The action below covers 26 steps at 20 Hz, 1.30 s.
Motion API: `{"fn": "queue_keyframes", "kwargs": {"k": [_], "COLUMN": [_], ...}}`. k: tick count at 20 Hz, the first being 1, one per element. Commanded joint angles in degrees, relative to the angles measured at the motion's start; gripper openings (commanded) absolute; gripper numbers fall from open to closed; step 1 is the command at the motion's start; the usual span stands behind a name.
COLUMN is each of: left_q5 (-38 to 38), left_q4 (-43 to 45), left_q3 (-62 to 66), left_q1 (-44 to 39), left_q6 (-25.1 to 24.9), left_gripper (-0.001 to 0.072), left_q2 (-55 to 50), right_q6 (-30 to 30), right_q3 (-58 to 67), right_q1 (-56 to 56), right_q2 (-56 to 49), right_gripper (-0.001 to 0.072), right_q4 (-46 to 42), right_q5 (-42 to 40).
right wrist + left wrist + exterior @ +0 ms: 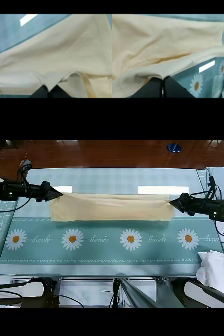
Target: Fold the shirts.
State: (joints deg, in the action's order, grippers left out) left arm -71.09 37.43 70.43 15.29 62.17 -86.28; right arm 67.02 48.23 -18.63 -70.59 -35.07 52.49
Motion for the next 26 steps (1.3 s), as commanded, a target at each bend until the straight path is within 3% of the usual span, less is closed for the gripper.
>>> {"fn": "queue_keyframes", "kwargs": {"k": [1,6,12,22,23,24,25,26], "left_q5": [-0.1,0.0,2.1,0.8,1.0,1.2,1.0,0.2], "left_q4": [0.3,0.3,0.3,0.3,0.3,0.3,0.3,0.3], "left_q3": [5.6,6.4,9.1,11.7,11.7,11.7,12.2,13.2], "left_q1": [-0.3,-0.3,-0.3,-0.3,-0.2,0.0,0.5,1.4], "left_q6": [1.6,2.1,2.0,2.0,2.0,2.0,2.2,2.3], "left_gripper": [0.0030,0.0030,0.0030,0.0039,0.0103,0.0270,0.0430,0.0517], "left_q2": [-6.5,-12.6,-15.9,-21.7,-22.0,-22.0,-21.9,-21.7], "right_q6": [-0.3,-0.5,-1.6,-4.5,-4.5,-4.5,-4.6,-5.7], "right_q3": [5.2,7.0,7.0,7.0,7.0,7.0,7.0,7.3], "right_q1": [1.1,1.6,4.8,5.3,5.3,5.3,5.2,5.2], "right_q2": [-8.0,-12.3,-13.6,-19.2,-19.2,-19.2,-19.2,-18.9], "right_gripper": [0.0021,0.0021,0.0021,0.0022,0.0024,0.0086,0.0239,0.0336], "right_q4": [0.0,0.2,-1.5,-1.4,-1.4,-1.2,-0.1,1.2], "right_q5": [-3.3,-5.1,-14.7,-15.5,-15.4,-15.0,-14.1,-12.5]}}
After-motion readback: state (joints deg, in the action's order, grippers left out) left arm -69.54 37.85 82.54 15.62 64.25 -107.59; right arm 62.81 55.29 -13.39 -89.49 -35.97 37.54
